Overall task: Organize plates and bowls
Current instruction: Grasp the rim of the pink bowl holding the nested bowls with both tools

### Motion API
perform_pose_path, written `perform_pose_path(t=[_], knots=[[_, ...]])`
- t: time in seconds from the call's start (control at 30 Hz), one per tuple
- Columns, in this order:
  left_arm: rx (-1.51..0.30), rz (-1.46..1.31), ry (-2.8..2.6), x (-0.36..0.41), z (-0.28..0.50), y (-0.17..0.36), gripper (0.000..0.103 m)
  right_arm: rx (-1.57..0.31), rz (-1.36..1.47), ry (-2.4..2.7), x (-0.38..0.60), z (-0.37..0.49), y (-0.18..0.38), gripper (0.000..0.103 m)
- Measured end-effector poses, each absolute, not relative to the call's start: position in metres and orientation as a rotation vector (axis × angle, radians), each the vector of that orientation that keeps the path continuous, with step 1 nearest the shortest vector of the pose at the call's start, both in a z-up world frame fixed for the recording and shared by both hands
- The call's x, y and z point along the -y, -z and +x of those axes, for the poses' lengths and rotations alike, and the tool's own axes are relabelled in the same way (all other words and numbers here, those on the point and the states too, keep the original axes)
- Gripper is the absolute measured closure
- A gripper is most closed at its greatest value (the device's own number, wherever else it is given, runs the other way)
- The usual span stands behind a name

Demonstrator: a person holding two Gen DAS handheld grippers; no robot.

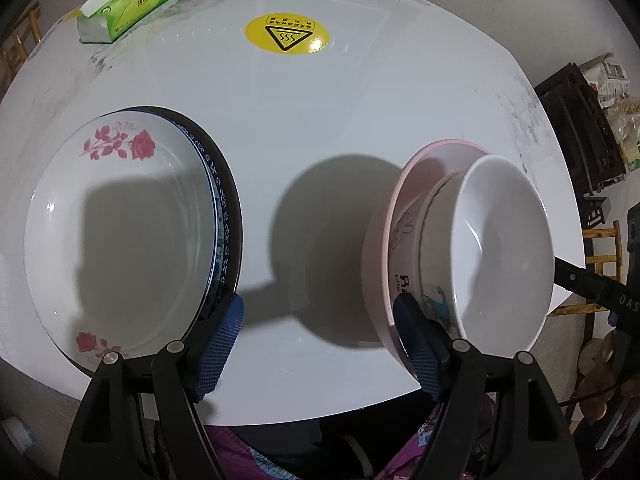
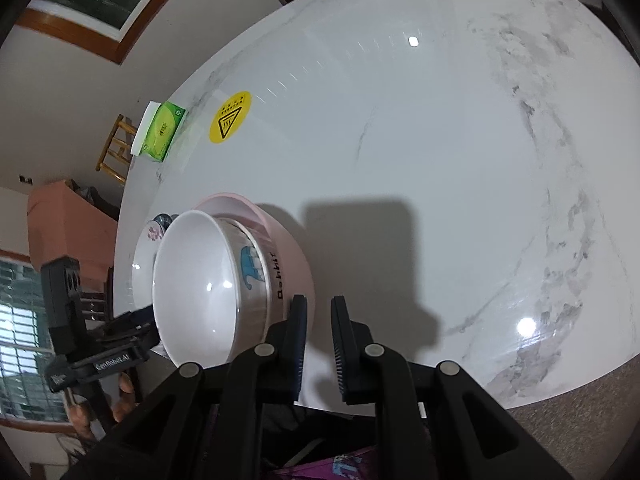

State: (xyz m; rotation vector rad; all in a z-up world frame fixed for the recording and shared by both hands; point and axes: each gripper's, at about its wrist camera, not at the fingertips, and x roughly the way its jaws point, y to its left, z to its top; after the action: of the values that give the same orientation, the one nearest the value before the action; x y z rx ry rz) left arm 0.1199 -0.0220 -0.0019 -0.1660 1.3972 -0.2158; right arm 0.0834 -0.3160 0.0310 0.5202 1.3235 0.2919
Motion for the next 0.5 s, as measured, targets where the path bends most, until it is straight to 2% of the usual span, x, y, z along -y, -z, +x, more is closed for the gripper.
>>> perform_pose_path(t=[0.5], knots=[[-1.401, -0.152, 0.194, 0.0238, 0.1190, 0.0007, 0.030, -1.320, 0.556, -0.321, 0.3211, 0.0880, -0.0410, 0.086]])
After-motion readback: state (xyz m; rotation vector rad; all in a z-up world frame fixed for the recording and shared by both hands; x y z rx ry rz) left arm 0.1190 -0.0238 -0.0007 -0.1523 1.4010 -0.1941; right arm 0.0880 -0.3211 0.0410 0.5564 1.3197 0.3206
